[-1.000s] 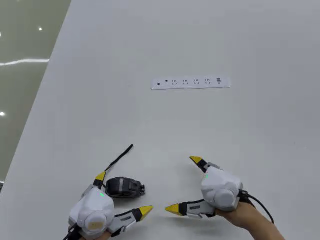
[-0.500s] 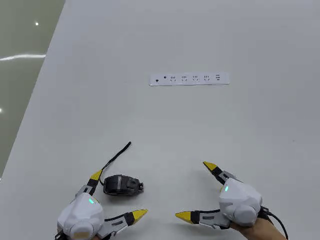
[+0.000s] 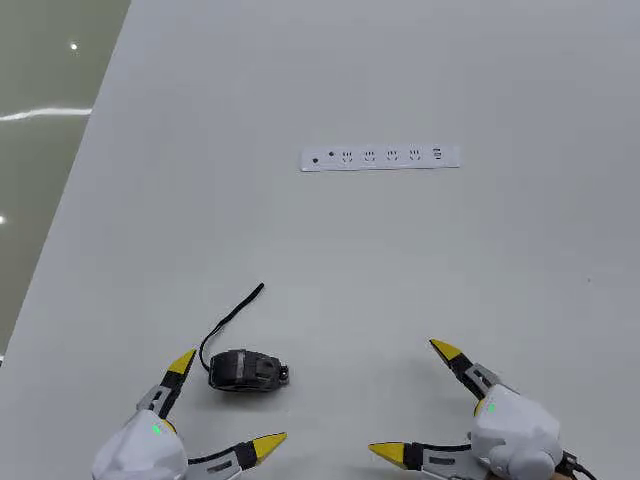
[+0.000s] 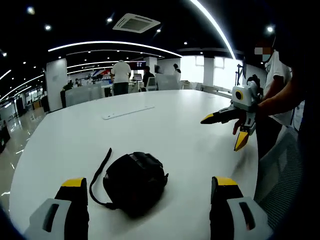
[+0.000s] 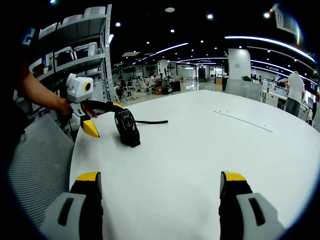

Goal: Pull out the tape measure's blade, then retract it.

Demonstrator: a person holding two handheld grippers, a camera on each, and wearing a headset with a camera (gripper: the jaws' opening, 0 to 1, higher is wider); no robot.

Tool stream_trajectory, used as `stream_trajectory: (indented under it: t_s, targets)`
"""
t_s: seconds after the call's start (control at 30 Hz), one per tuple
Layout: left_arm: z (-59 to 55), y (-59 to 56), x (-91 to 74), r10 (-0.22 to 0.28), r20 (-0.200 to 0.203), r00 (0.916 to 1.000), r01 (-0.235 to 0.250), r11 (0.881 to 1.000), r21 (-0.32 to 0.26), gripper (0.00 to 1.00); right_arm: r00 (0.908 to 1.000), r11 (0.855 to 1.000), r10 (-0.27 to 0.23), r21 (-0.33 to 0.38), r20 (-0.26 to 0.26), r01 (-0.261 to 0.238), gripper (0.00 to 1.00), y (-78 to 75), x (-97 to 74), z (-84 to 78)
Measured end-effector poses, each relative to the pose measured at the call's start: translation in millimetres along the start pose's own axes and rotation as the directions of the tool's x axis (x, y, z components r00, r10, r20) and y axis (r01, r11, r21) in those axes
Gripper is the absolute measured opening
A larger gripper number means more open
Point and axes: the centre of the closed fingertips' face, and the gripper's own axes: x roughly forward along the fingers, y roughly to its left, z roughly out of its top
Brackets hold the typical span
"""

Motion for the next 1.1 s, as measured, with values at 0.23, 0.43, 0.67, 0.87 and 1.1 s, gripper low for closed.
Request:
stream_trajectory:
  t_s: [0.23,0.43,0.67,0.87,1.1]
  targets:
    - [-0.6,1.9,-6.5,0.001,0.012,0.9999,-0.001,1.000,-0.007,1.00,0.9998,1.000,-0.020,0.014,0.007,0.020,1.00,0.6,-8.6,-2.9]
    - [-3.4,6.3,-20.6,0.008,0.012,0.9999,-0.008,1.000,0.011,1.00,0.9992,0.999,-0.039,0.021,-0.001,0.039,1.00,1.1,-22.3,-9.2]
    - [-4.4,7.6,-23.7,0.018,0.015,0.9997,-0.018,1.000,0.014,1.00,0.9988,0.998,-0.049,0.025,-0.002,0.049,1.00,-2.4,-27.7,-10.9]
    - [-3.0,8.6,-20.0,0.016,0.020,0.9997,-0.016,1.000,0.010,1.00,0.9986,0.998,-0.053,0.023,-0.007,0.053,1.00,-4.2,-29.1,-12.4]
    - [-1.4,7.4,-18.4,0.008,0.016,0.9998,-0.009,1.000,0.017,1.00,0.9985,0.998,-0.054,0.022,-0.010,0.054,1.00,-5.1,-30.0,-12.6]
